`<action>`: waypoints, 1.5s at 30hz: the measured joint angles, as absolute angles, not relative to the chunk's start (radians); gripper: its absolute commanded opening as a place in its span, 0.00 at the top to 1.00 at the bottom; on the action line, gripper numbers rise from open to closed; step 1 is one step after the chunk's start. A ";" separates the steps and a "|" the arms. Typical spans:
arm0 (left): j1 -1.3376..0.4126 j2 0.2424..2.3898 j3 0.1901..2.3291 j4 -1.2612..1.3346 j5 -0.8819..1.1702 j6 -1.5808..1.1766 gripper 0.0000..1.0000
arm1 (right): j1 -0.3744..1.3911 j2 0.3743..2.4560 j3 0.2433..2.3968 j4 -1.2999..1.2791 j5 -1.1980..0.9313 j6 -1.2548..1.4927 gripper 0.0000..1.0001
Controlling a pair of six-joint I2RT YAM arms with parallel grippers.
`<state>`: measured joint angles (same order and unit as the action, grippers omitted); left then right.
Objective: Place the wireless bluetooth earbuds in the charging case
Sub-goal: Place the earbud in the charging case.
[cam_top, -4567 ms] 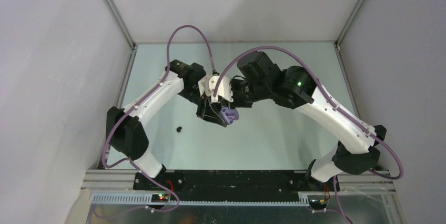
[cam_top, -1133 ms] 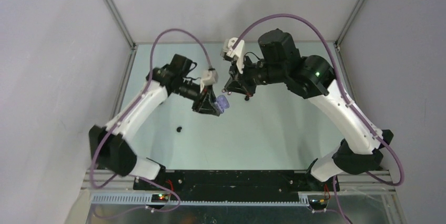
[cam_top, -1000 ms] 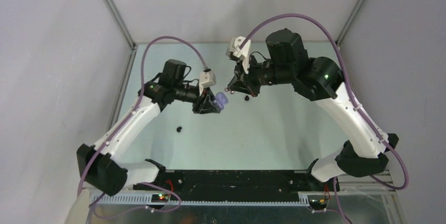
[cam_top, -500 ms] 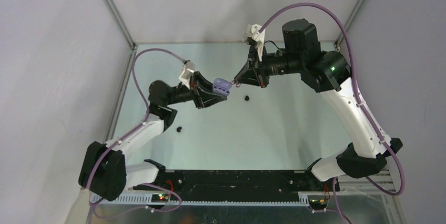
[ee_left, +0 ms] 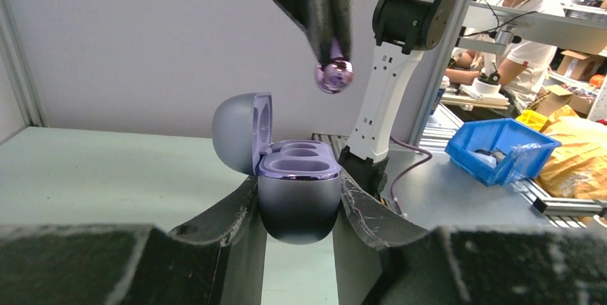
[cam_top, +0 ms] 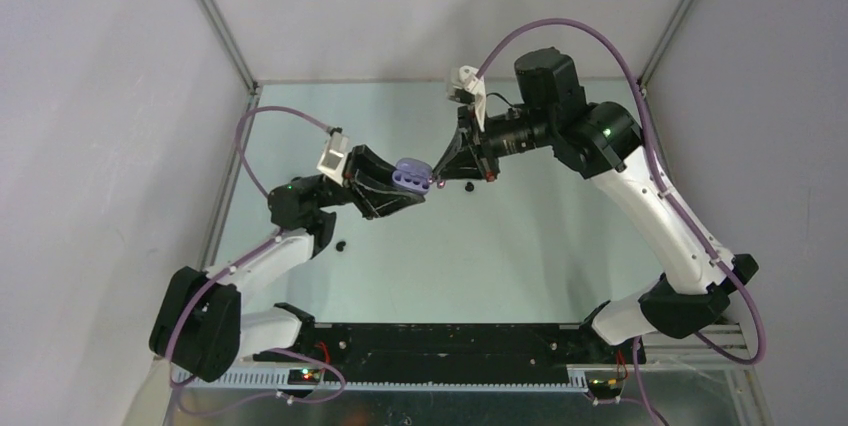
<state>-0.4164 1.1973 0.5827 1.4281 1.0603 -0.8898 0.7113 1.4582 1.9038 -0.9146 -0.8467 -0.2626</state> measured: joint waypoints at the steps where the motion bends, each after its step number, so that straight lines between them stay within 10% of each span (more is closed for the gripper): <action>1: -0.417 1.200 0.582 1.432 1.060 -0.890 1.00 | 0.720 1.458 1.904 -0.914 -0.847 -0.264 1.00; 45: -0.442 1.208 0.582 1.464 1.127 -0.901 1.00 | 0.860 1.468 1.885 -0.944 -0.611 -0.394 1.00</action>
